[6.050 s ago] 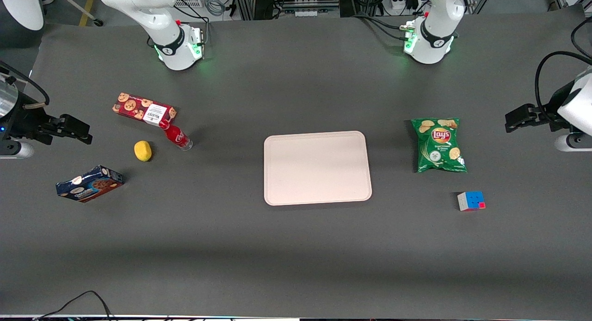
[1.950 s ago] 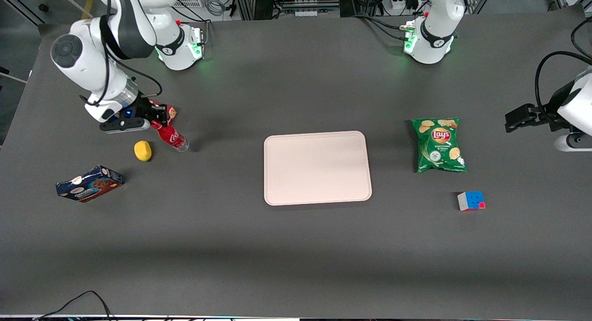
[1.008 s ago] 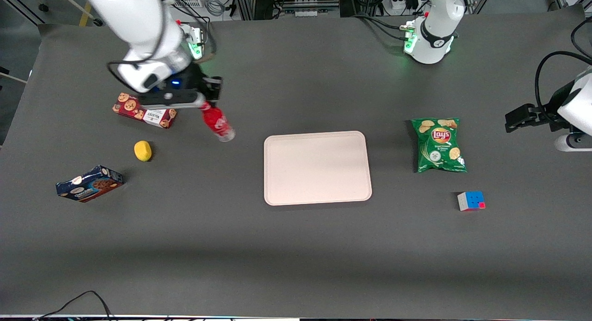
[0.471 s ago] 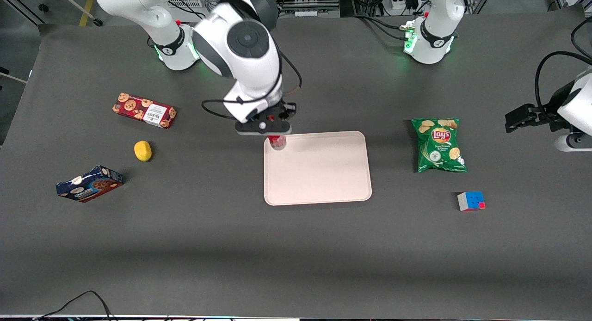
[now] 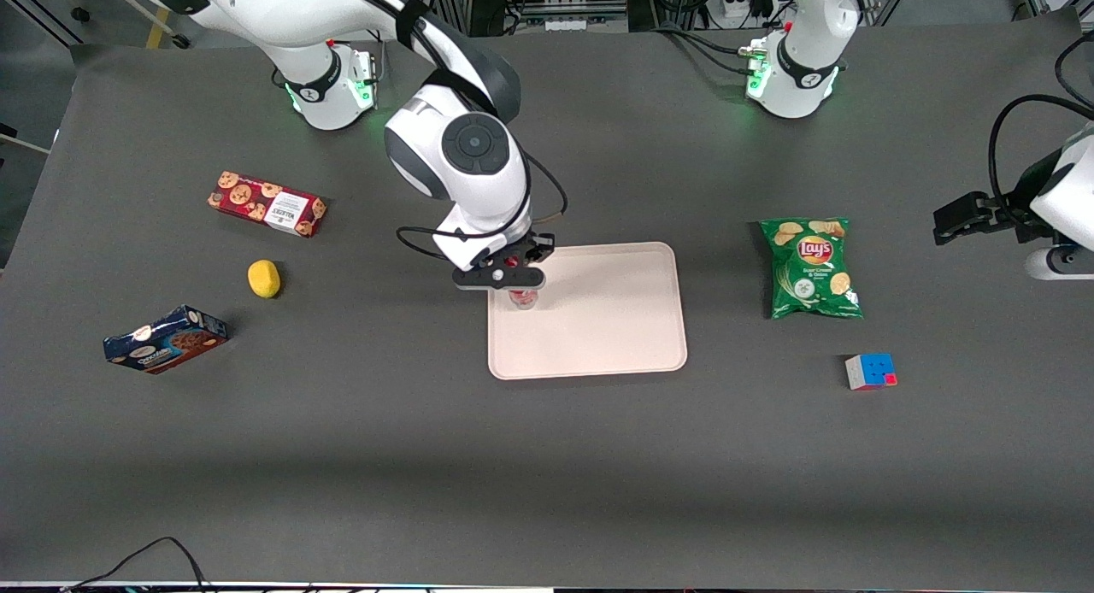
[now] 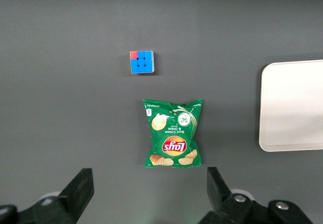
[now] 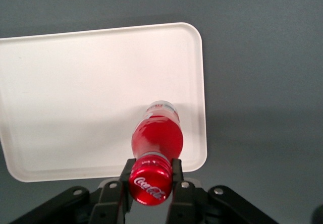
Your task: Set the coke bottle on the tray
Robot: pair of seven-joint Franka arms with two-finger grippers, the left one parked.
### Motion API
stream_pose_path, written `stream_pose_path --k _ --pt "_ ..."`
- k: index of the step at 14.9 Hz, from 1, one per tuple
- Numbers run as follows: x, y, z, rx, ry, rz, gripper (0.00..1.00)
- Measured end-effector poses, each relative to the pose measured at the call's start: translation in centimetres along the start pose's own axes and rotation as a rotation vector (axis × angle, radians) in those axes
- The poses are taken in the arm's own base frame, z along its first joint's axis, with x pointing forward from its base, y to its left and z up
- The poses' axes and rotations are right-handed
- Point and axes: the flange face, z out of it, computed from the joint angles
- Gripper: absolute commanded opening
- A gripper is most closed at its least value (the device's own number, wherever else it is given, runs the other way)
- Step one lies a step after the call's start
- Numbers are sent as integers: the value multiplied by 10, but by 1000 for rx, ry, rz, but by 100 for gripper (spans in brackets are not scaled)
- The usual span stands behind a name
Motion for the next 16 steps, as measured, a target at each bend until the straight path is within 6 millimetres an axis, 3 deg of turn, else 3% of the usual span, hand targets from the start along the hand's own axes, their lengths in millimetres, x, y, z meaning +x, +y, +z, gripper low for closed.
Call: stream_pose_path --k 4,9,12,14,15,16 --pt "13 13 22 -7 -16 23 0" --pt "18 12 38 1 -22 26 0" --pt "19 12 49 -2 -28 40 16" --pt "20 11 54 -6 -27 50 38" --pt "20 11 53 -7 -25 51 62" --pt "20 11 53 -7 -24 53 94"
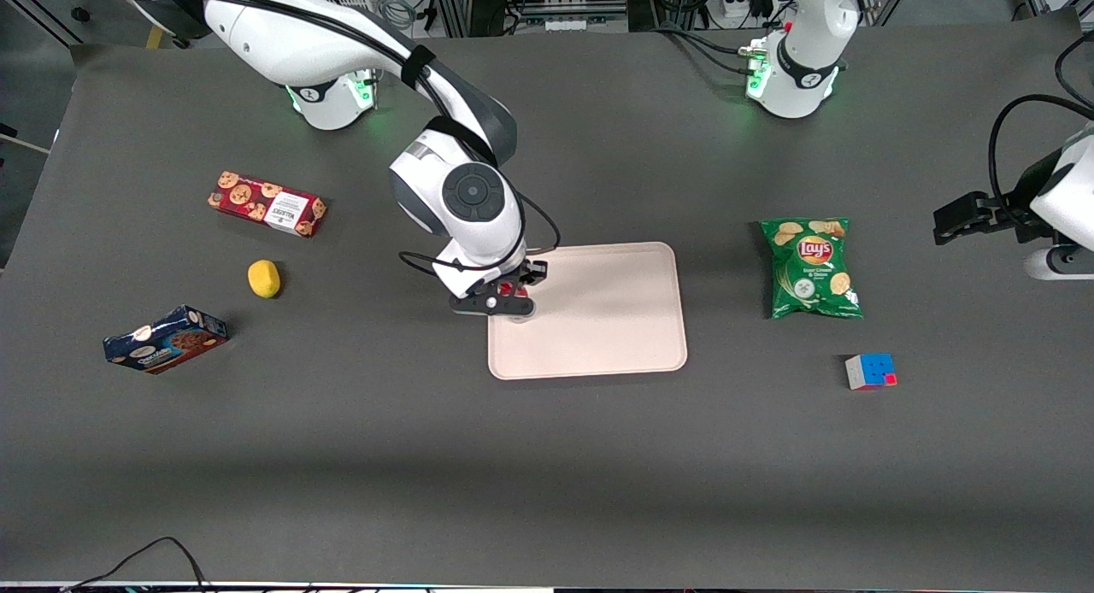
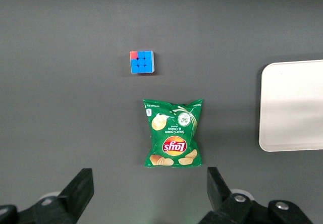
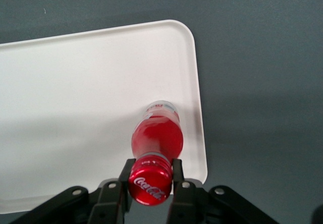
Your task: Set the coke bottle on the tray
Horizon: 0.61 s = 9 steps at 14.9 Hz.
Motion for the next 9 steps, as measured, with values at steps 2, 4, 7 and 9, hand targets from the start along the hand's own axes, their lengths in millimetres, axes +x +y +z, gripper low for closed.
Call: stream_pose_path --k 2,4,7,9 --pt "0 0 0 -2 4 0 100" --pt "1 0 -1 3 8 22 100" --pt "6 -1 -11 26 29 52 100" --pt "19 8 -42 59 67 78 100"
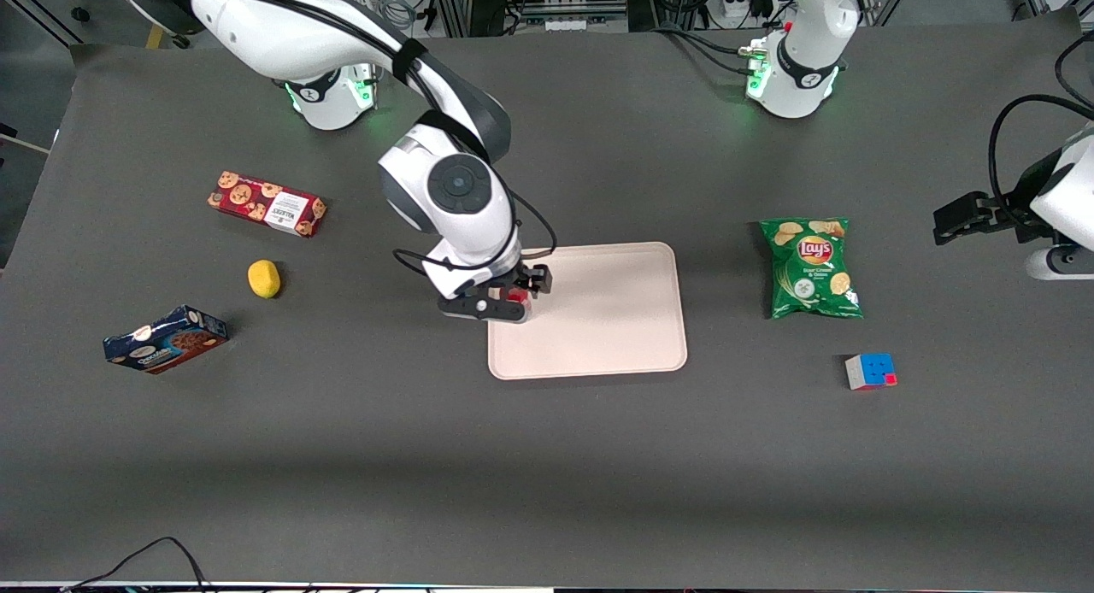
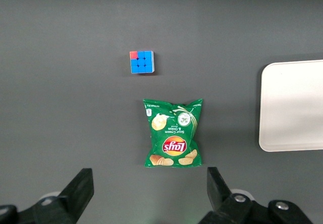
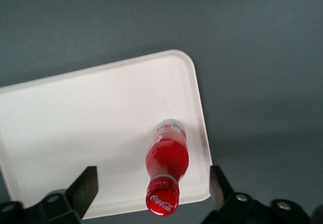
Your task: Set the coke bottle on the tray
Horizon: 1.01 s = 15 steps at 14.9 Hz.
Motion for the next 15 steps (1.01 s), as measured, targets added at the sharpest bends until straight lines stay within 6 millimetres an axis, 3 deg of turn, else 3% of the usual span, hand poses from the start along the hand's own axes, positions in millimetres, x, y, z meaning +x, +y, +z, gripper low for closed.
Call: stream_pose_path --k 3,6,10,12,15 --pt "30 38 -62 46 10 18 100" --pt "67 120 -123 45 -45 -120 100" --pt "82 227 -202 -24 -44 -234 100" --pt "78 271 -228 -20 -11 -209 100" --pt "64 324 -233 -15 70 -161 100"
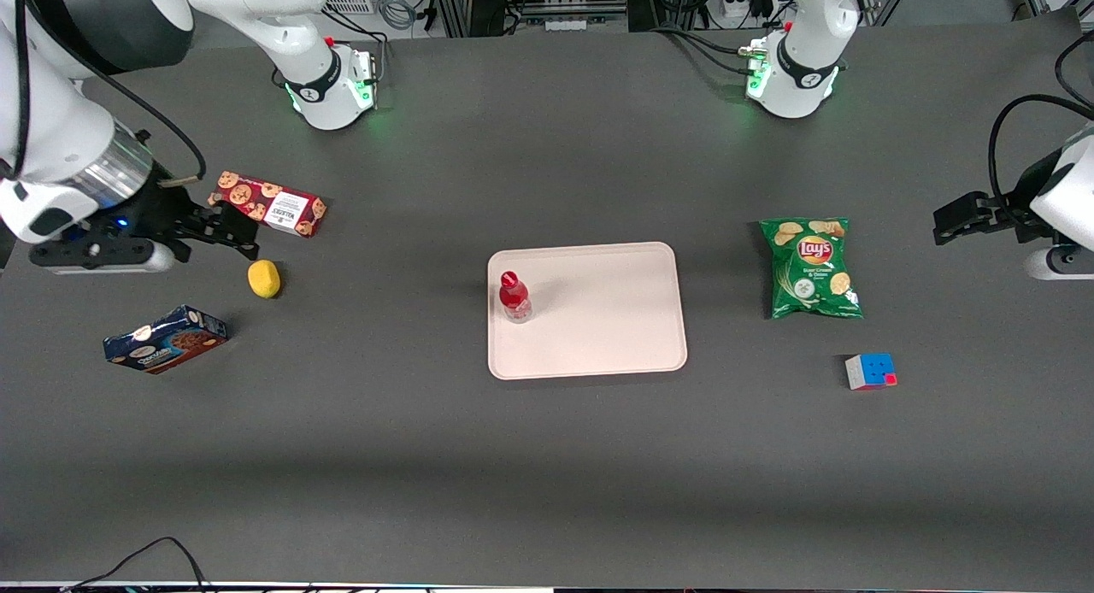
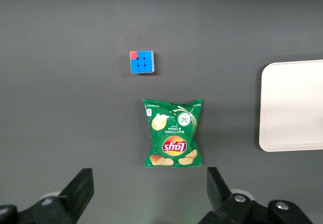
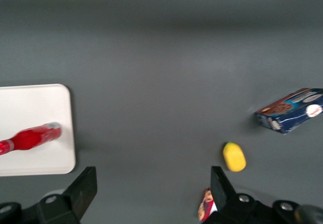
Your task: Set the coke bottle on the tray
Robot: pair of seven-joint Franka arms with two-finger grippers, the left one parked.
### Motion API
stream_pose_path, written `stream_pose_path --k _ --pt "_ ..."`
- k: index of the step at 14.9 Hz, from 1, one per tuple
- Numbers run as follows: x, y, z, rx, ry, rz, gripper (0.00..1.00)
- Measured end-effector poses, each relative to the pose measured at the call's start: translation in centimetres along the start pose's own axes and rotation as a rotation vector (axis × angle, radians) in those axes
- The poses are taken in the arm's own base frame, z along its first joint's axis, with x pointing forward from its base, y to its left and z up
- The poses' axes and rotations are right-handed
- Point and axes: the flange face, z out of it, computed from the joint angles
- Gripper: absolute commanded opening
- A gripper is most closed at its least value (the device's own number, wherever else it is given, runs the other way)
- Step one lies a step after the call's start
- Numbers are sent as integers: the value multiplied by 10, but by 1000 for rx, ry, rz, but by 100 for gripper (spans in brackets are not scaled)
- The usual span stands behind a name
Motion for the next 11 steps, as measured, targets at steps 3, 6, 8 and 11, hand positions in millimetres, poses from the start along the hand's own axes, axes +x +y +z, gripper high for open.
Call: stream_pose_path --k 3,6,8,11 --pt "-14 36 6 -8 20 18 100" --pt "-14 46 9 -8 17 -1 100" --pt "-18 46 10 -11 -13 -1 100" --pt "-24 49 5 -16 -70 2 100"
